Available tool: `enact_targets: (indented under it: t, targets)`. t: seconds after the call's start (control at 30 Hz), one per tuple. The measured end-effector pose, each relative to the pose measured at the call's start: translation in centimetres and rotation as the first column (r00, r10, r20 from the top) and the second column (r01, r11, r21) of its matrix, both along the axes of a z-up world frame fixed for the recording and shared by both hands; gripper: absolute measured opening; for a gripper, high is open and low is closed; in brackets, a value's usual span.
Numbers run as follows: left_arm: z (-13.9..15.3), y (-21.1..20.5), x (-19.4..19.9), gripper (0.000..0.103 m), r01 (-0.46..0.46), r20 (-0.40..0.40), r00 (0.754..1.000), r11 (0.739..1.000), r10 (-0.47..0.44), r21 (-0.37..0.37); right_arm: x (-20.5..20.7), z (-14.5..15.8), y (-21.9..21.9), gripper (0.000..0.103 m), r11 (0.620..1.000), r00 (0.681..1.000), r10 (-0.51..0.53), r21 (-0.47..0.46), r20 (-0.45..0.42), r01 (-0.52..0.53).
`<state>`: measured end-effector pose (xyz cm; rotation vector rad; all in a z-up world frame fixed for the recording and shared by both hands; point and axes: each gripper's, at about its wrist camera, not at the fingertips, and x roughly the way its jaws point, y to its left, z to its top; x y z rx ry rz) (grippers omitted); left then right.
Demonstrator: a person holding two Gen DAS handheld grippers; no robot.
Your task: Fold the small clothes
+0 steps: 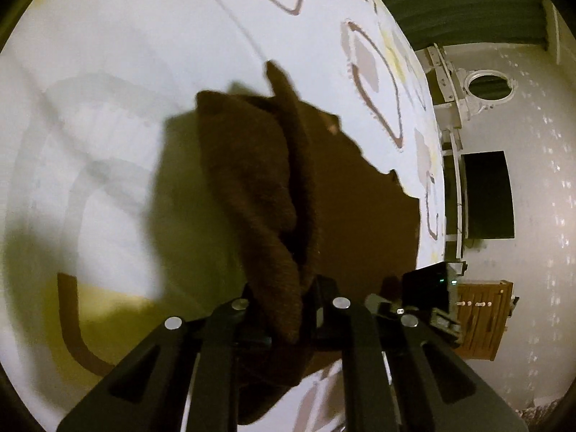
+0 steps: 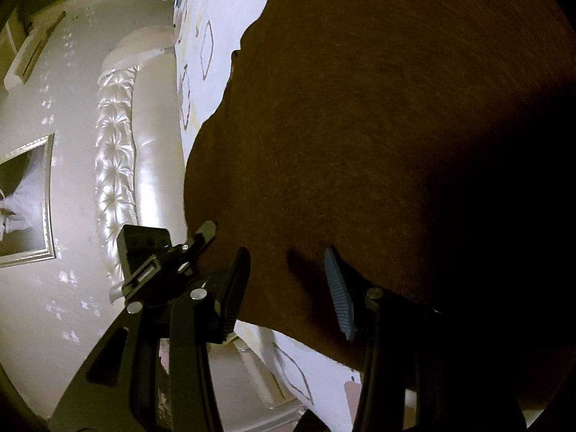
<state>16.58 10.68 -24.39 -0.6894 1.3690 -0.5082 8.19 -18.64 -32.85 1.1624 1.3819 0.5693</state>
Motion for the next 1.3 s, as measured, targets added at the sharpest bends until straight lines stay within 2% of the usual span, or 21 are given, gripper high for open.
enact_targets:
  t: [0.17,0.3,0.47,0.57,0.63,0.87,1.13,1.3]
  targets:
    - [2.0,-2.5,0.0,0.013,0.003,0.014,1.000,0.999,-0.004,0.050,-0.3,0.5,-0.5,0.051,0.999,1.000,-0.015,0.031,0.002,0.015]
    - [2.5,-3.9,0.2,0.013,-0.003,0.005,1.000,0.998,0.002,0.064,-0.9,1.6,-0.7,0.054,1.000,0.999,-0.020,0.011,0.034,0.020]
    - [2.7,-4.5,0.1,0.013,-0.010,-0.007,1.000,0.997,0.011,0.083,-3.9,2.0,-0.8,0.055,0.999,0.999,-0.032,0.042,0.026,0.031]
    - [3.1,-4.5,-0.1,0.013,-0.023,-0.013,1.000,0.997,0.024,0.076,-5.4,0.8,-0.7,0.054,1.000,1.000,-0.025,0.010,-0.016,0.025]
    - [3.3,-4.7,-0.1,0.013,-0.031,-0.018,0.999,0.997,0.032,0.077,-6.1,-0.5,-0.9,0.052,0.998,0.998,-0.051,0.024,-0.038,0.052]
    - [4.3,-6.0,-0.2,0.013,-0.040,-0.005,0.999,0.996,0.040,0.076,-5.8,-0.3,-0.3,0.051,1.000,1.000,-0.025,-0.010,0.008,0.025]
    - [6.4,-11.8,-0.1,0.013,0.014,0.041,0.999,0.995,-0.018,0.100,-6.1,-0.8,-1.1,0.052,0.998,1.000,-0.022,0.056,-0.002,0.022]
    - [6.7,-16.7,-0.5,0.013,0.045,0.054,0.997,0.992,-0.051,0.115,-7.6,-0.3,-3.3,0.058,0.997,0.999,-0.031,0.076,-0.012,0.031]
